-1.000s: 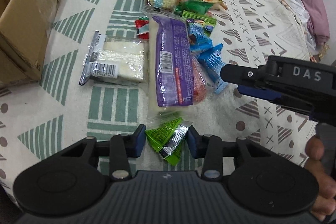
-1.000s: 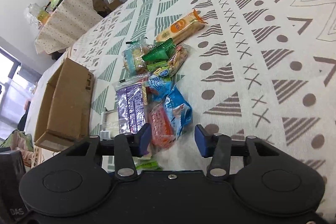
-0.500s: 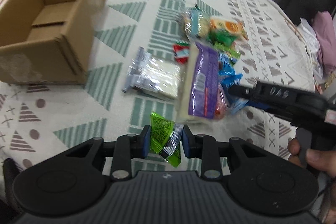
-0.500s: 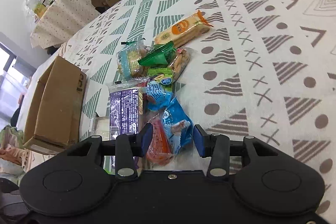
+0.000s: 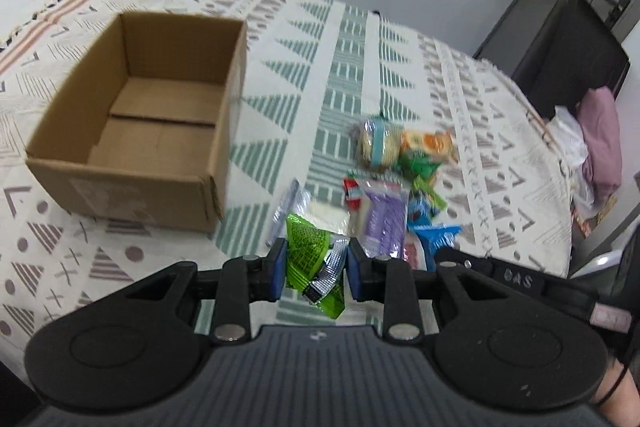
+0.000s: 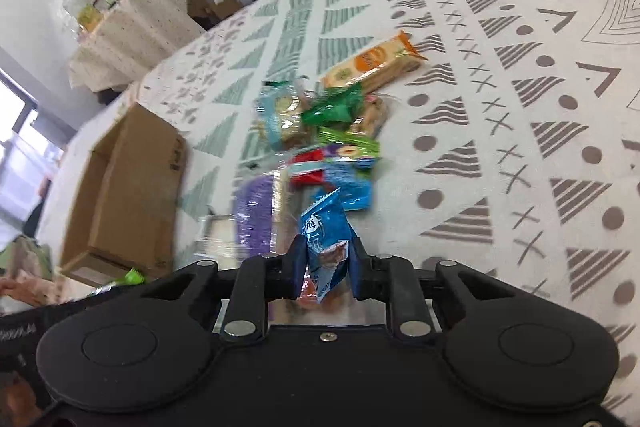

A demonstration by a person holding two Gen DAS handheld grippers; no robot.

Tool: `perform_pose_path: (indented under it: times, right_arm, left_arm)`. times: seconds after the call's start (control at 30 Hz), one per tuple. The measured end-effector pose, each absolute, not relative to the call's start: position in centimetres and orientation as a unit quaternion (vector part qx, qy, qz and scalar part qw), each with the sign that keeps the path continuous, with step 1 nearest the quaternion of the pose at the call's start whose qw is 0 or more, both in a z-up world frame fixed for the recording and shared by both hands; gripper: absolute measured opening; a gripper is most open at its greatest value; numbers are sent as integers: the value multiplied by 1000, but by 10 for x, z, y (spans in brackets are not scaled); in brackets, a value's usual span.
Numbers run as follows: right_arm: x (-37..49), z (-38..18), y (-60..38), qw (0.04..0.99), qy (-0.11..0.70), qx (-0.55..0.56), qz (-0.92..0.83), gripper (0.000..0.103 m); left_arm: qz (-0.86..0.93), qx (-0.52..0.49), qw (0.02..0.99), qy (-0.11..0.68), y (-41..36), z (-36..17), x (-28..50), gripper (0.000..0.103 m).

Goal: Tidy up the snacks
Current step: 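Carry both snacks over the cardboard box and open both grippers to drop them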

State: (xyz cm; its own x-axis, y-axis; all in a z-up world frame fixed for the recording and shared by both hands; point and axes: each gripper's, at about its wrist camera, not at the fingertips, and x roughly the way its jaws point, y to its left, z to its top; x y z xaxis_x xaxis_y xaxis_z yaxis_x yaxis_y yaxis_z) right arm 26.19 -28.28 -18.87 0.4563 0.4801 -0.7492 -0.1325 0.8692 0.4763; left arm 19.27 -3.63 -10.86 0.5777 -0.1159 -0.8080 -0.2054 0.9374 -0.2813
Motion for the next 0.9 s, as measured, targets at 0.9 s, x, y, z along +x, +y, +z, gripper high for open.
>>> perform_pose_path:
  times: [0.9]
  right_arm:
    - [229, -89, -174, 871, 409, 156, 223, 21]
  left_arm:
    - [67, -257, 890, 370, 86, -71, 179, 29]
